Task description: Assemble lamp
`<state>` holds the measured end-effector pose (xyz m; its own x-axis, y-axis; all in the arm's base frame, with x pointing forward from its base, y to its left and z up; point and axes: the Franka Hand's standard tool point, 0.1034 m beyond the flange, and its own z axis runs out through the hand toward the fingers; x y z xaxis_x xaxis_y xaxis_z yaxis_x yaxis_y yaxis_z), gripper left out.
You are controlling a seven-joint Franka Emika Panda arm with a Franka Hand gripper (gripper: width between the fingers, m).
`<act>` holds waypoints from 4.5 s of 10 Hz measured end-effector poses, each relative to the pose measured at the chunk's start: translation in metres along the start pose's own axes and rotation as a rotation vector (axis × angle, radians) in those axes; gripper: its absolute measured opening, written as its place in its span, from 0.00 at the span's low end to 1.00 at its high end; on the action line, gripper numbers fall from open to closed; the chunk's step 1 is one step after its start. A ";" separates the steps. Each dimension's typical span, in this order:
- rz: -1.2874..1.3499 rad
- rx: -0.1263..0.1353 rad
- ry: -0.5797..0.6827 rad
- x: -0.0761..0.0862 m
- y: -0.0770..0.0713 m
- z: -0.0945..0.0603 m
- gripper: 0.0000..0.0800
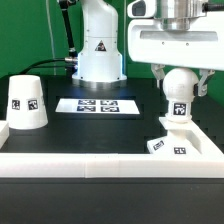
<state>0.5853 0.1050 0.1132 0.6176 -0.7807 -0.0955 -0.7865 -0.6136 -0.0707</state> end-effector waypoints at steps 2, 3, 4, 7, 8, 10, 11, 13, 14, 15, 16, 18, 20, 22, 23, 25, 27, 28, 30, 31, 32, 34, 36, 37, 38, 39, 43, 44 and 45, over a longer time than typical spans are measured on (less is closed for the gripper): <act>0.095 0.008 -0.007 0.000 0.000 0.000 0.72; 0.144 0.008 -0.008 -0.001 -0.001 0.000 0.72; 0.178 0.009 -0.010 -0.001 -0.001 0.000 0.72; 0.060 0.010 -0.001 -0.002 -0.003 0.000 0.86; -0.003 0.023 0.010 0.000 -0.005 -0.001 0.87; -0.321 0.029 0.044 0.002 -0.007 -0.001 0.87; -0.444 0.025 0.052 0.002 -0.008 -0.001 0.87; -0.557 0.022 0.053 0.003 -0.008 -0.001 0.87; -0.636 0.020 0.054 0.003 -0.008 -0.001 0.87; -0.711 0.017 0.056 0.003 -0.008 -0.002 0.87; -0.823 0.013 0.059 0.004 -0.007 -0.002 0.87; -1.104 -0.012 0.089 0.007 -0.009 -0.003 0.87; -1.323 -0.045 0.100 0.007 -0.011 -0.004 0.87; -1.447 -0.056 0.098 0.007 -0.010 -0.004 0.87; -1.533 -0.066 0.098 0.009 -0.010 -0.004 0.87; -1.616 -0.071 0.097 0.010 -0.009 -0.004 0.87; -1.830 -0.097 0.098 0.009 -0.009 -0.004 0.87; -1.921 -0.110 0.094 0.007 -0.010 -0.003 0.87; -2.133 -0.148 0.082 0.005 -0.012 -0.002 0.87; -2.210 -0.164 0.079 0.004 -0.014 -0.002 0.87; -2.309 -0.187 0.072 0.005 -0.014 -0.001 0.87; -2.401 -0.205 0.065 0.009 -0.013 -0.002 0.87; -2.521 -0.222 0.053 0.011 -0.011 -0.002 0.87; -2.523 -0.222 0.050 0.011 -0.010 -0.001 0.87; -2.512 -0.221 0.047 0.012 -0.009 -0.001 0.85; -2.511 -0.221 0.047 0.012 -0.009 -0.001 0.72; -2.417 -0.211 0.057 0.013 -0.009 -0.001 0.72; -2.318 -0.203 0.066 0.012 -0.009 -0.001 0.72; -2.188 -0.193 0.074 0.012 -0.009 -0.001 0.72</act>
Offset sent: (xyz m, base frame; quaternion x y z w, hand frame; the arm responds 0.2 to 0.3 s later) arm 0.0000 0.0000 0.0000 0.0000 0.0000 0.1938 0.9810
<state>0.5995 0.1010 0.1136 0.2825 0.9593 0.0014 0.9555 -0.2815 0.0885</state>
